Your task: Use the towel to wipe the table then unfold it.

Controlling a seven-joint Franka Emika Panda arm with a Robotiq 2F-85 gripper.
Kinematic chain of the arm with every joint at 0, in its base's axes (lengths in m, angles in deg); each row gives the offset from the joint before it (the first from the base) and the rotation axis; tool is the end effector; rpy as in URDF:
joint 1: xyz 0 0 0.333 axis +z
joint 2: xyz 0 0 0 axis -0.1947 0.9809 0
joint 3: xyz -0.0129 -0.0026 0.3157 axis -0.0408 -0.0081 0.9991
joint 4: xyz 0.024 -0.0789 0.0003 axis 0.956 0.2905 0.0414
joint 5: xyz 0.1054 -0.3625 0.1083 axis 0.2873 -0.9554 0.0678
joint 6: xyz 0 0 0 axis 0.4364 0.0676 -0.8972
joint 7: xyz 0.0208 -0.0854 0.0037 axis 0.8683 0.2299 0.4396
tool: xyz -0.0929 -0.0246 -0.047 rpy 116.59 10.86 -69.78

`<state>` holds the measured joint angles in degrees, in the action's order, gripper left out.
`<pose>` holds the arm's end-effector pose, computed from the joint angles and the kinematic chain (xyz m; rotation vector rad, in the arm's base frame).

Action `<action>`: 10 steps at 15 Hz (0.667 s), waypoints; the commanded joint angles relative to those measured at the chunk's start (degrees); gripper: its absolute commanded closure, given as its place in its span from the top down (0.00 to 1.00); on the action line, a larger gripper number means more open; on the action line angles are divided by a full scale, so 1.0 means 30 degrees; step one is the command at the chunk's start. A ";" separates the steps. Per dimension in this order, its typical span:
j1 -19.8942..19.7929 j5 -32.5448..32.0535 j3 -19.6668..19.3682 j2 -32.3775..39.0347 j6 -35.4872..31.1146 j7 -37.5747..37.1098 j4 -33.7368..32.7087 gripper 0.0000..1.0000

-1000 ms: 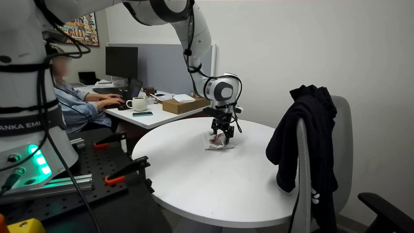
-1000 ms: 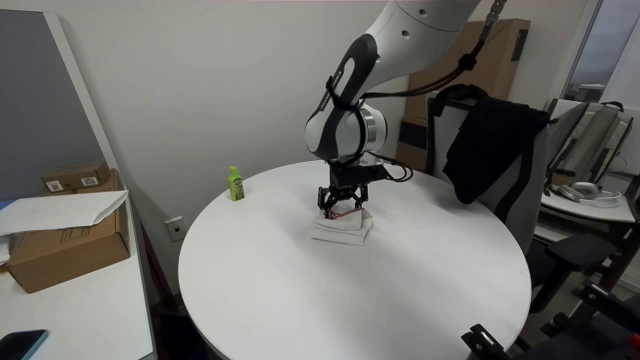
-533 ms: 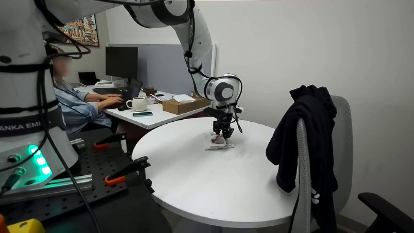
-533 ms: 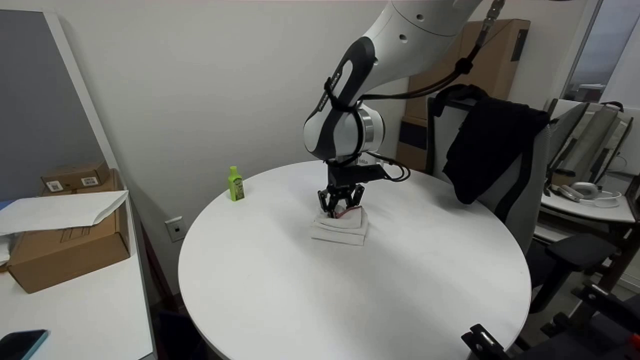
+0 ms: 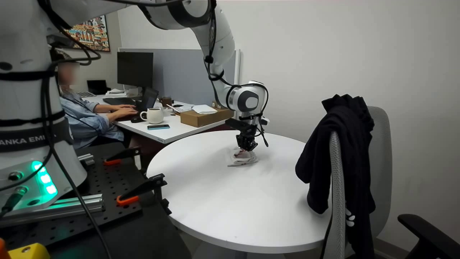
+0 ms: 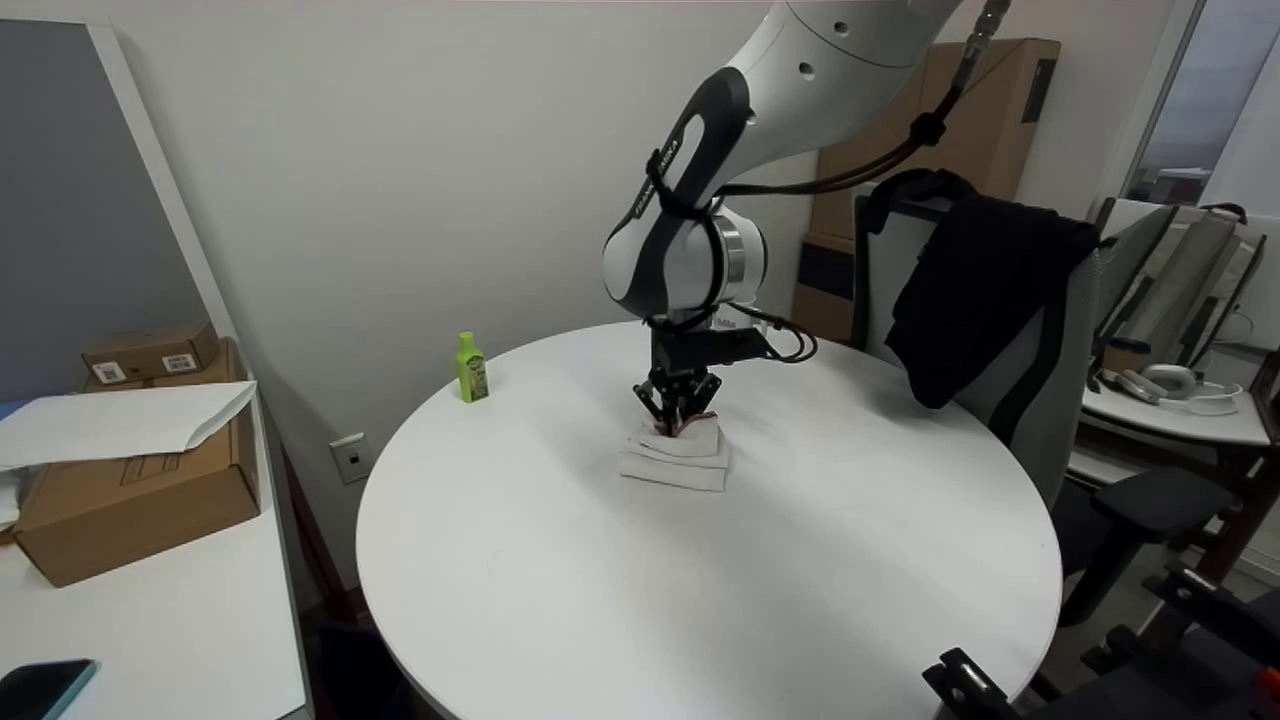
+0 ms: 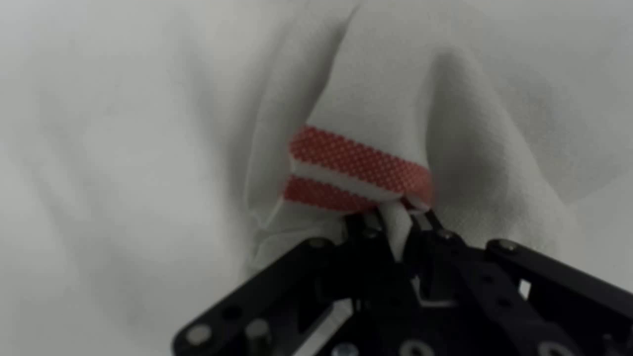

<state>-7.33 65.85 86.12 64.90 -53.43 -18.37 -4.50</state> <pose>0.6858 0.0650 0.0287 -3.1232 -0.0449 0.1201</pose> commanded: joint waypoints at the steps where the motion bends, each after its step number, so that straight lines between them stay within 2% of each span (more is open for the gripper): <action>1: -0.0390 0.0356 0.1005 -0.0392 -0.0346 0.1503 0.1921 0.04; 7: -0.0930 0.0371 0.2268 -0.2727 -0.1704 0.3606 0.7699 0.04; 10: -0.1507 0.0621 0.2209 -0.3984 -0.2522 0.3673 1.0616 0.04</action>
<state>-9.58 66.22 92.48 55.48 -56.56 -9.71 16.67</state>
